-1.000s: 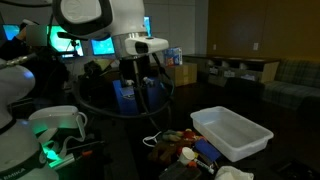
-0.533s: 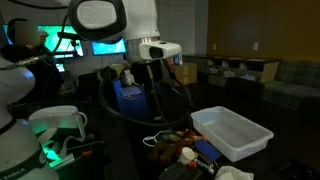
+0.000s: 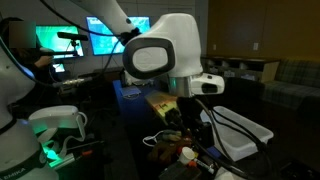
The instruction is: Use the cloth to push the objects on the counter to the left, then put it in the box
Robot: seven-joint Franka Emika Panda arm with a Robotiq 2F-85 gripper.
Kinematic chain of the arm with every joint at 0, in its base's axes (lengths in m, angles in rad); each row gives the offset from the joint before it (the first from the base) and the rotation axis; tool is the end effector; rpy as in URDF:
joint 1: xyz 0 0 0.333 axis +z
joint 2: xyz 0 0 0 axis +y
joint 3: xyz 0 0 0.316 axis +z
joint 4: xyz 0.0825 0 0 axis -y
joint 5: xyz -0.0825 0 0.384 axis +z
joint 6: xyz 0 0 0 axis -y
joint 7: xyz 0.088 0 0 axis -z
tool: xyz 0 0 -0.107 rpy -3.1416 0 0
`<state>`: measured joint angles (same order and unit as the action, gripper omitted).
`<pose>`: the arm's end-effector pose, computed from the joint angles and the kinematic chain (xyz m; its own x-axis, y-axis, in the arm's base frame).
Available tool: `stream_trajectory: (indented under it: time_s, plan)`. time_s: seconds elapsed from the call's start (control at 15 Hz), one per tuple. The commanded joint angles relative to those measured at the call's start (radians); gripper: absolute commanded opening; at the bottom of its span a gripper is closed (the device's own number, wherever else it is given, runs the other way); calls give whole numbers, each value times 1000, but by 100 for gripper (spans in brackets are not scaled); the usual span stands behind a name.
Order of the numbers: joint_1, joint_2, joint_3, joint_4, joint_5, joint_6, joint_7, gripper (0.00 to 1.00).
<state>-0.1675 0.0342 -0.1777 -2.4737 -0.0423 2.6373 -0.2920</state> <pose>0.4597 -0.1644 0.2909 0.9933 -0.0130 0.1145 -0.0208 -0.9975 0.0669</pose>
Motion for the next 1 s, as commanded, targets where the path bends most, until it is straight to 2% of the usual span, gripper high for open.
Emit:
stream_trajectory:
  time_s: [0.0, 0.33, 0.6, 0.67, 0.93]
  plan:
    - [-37, 259, 21, 171, 99, 97, -168, 100]
    - [-172, 583, 115, 379, 92, 267, -189, 100]
    - [-269, 782, 163, 553, 58, 288, -168, 100]
    - [-300, 816, 177, 598, 56, 260, -174, 100]
    - [-360, 944, 207, 739, 48, 238, -170, 100]
